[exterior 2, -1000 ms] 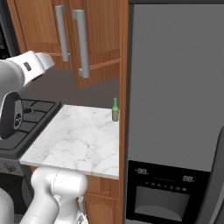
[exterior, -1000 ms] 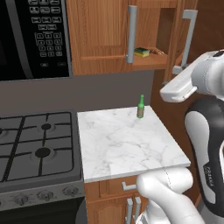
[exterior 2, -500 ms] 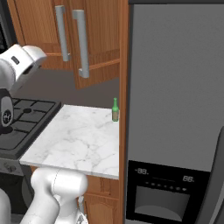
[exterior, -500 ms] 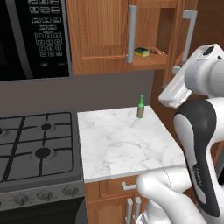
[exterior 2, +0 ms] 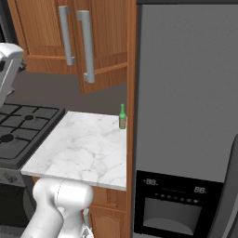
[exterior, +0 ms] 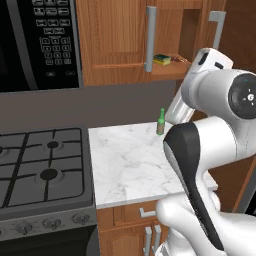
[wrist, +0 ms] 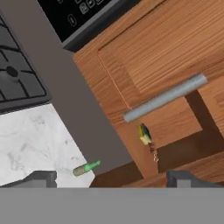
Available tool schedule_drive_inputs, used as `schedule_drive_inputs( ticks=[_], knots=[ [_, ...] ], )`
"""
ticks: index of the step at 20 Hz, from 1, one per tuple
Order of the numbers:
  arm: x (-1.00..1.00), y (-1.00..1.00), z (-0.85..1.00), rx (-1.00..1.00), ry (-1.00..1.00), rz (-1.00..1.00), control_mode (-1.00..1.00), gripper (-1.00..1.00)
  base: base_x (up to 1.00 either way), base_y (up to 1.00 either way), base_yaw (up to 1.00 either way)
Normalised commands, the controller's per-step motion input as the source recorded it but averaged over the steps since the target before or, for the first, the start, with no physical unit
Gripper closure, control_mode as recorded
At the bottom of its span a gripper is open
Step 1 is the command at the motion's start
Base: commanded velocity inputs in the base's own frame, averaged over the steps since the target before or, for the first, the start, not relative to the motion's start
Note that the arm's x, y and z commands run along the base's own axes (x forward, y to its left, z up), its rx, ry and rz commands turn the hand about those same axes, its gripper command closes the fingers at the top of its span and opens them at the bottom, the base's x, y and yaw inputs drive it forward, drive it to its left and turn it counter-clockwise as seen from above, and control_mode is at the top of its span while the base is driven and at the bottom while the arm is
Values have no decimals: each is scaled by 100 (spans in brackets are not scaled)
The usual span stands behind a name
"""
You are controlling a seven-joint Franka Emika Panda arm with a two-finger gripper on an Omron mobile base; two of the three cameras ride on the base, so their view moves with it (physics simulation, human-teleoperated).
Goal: Pick the bar soap and sponge from the cabinet and place them on the counter.
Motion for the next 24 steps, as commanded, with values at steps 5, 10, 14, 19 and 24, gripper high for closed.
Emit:
schedule_drive_inputs(
  ticks=[5,10,14,19,24],
  knots=[
    [10,12,7,-22,-3,-8,-100,-100,0,0,0],
    [19,0,2,-20,0,-11,-100,-100,0,0,0],
    [23,0,0,-16,1,-16,-100,-100,0,0,0],
    [33,0,0,-11,1,-17,-100,-100,0,0,0],
    [40,0,0,-8,0,-14,-100,-100,0,0,0]
  ],
)
